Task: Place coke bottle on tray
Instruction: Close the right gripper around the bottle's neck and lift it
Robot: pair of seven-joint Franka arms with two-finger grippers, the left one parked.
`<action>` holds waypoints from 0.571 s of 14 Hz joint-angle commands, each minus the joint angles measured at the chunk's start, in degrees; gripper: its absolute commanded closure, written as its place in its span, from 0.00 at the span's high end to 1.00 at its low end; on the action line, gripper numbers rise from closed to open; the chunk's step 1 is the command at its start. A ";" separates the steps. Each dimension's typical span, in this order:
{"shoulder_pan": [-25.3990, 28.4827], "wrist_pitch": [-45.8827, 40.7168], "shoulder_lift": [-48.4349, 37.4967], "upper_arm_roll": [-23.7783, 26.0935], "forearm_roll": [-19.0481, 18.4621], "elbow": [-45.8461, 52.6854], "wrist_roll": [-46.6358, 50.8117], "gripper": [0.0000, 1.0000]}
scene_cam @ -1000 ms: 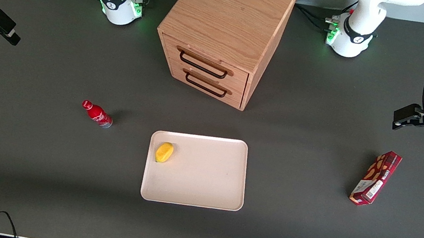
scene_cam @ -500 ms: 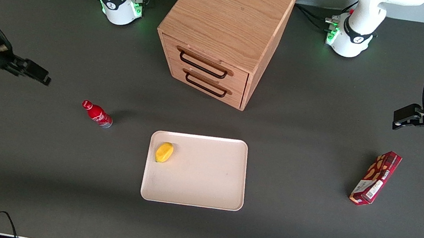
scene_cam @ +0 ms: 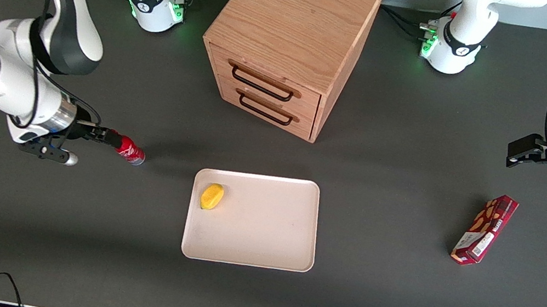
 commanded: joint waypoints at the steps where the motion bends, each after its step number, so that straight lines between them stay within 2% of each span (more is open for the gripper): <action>1: 0.10 4.38 0.04 0.08 -0.07 -4.59 1.13 1.00; 5: 0.10 4.56 0.49 0.17 0.02 -5.74 1.57 1.00; 6: 0.01 4.47 0.58 0.08 0.02 -5.74 1.40 0.92; 8: 0.01 4.30 0.67 0.08 0.02 -5.65 1.22 0.35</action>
